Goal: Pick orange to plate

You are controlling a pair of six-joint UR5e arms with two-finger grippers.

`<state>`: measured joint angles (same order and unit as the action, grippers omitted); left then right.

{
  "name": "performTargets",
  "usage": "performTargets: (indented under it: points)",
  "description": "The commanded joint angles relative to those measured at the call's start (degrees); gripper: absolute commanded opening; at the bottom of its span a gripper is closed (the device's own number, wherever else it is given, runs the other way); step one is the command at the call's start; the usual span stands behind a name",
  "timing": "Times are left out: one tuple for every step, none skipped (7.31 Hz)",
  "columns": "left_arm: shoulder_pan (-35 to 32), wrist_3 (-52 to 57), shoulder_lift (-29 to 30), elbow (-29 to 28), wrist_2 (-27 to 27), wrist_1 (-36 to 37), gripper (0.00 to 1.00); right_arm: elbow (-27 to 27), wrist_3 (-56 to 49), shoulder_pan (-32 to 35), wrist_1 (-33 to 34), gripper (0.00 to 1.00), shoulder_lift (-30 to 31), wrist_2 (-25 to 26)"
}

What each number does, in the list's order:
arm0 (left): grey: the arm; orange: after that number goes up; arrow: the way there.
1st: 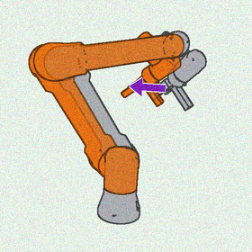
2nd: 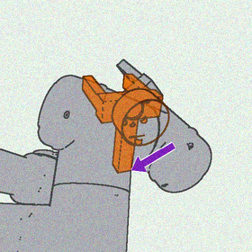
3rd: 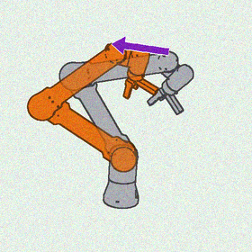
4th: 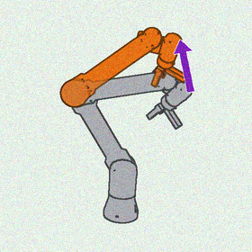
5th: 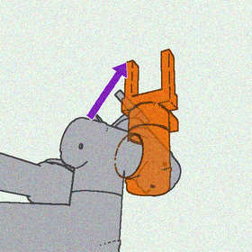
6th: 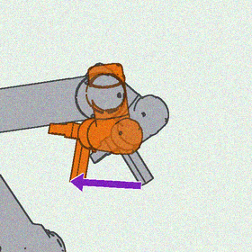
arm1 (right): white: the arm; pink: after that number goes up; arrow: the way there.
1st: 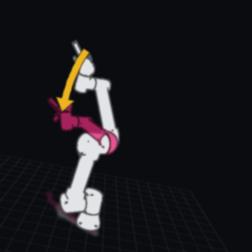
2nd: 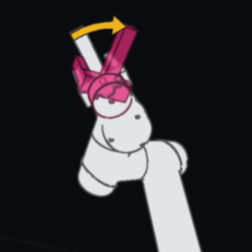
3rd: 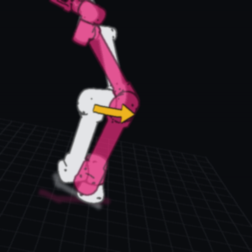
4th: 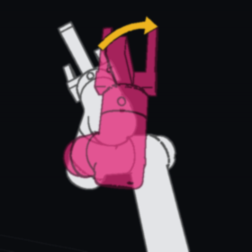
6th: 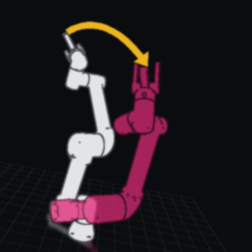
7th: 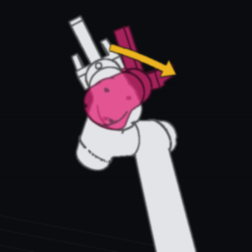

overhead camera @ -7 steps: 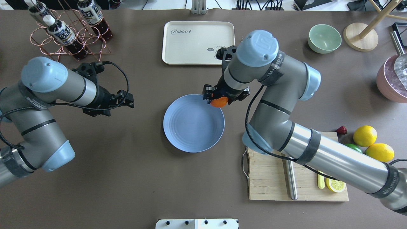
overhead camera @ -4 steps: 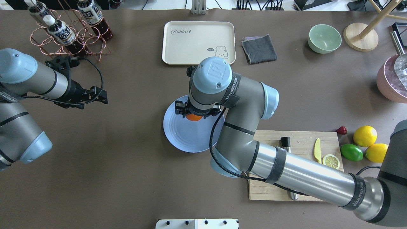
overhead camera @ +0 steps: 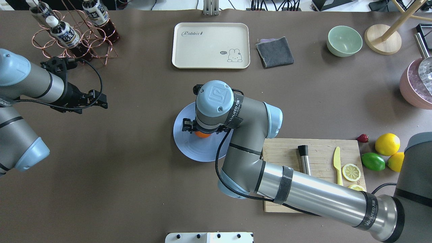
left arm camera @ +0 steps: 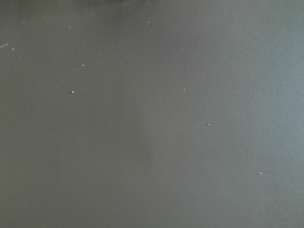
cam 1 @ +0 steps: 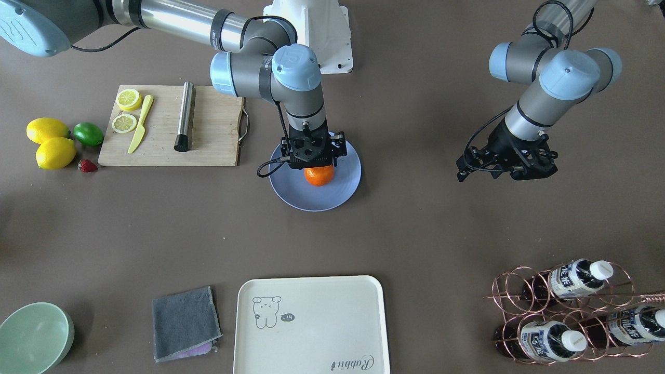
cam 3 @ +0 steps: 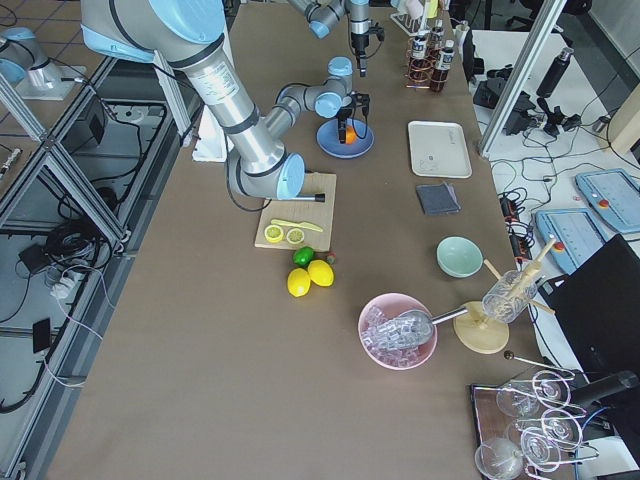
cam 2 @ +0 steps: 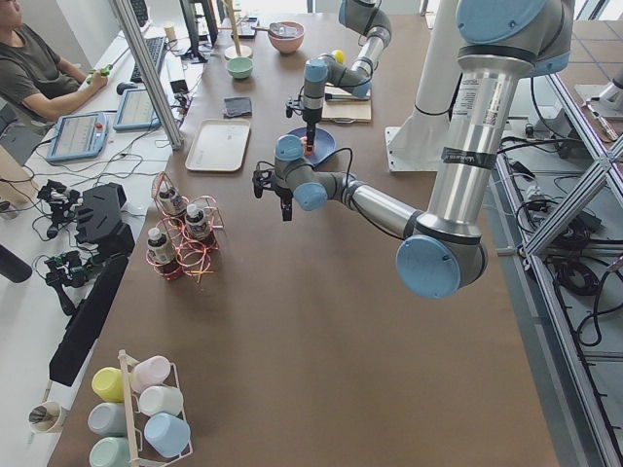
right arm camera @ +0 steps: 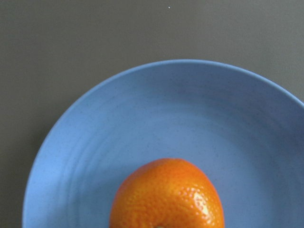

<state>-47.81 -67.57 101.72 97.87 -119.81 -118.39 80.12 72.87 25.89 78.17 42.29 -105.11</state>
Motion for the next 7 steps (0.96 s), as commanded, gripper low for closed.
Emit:
performTargets:
  points:
    - [-0.3,0.1,0.0,0.0,-0.1,0.1,0.97,1.6,-0.2,0.2,0.0,1.0,1.5,-0.5]
    - [-2.6,0.6,0.0,0.1,-2.3,0.5,0.97,5.5,-0.5,3.7,0.7,1.0,3.9,-4.2]
    - [-8.2,4.3,-1.5,0.0,-7.7,0.7,0.97,11.6,-3.6,9.9,0.7,1.0,10.7,-10.2]
    - [-15.3,15.2,-5.4,-0.1,-12.2,0.7,0.97,16.9,-13.8,19.1,0.7,1.0,19.4,-17.9]
    - [-22.2,26.0,-9.7,-0.5,-14.9,0.9,0.97,18.3,-27.2,27.6,0.6,1.0,27.5,-23.0]
    - [-29.2,40.5,-14.0,-2.7,-16.2,1.1,0.97,17.5,-41.7,36.9,0.8,1.0,35.1,-26.2]
    - [-35.9,52.5,-14.8,-5.7,-18.3,2.8,0.97,15.3,-56.1,45.6,0.8,1.0,39.9,-28.9]
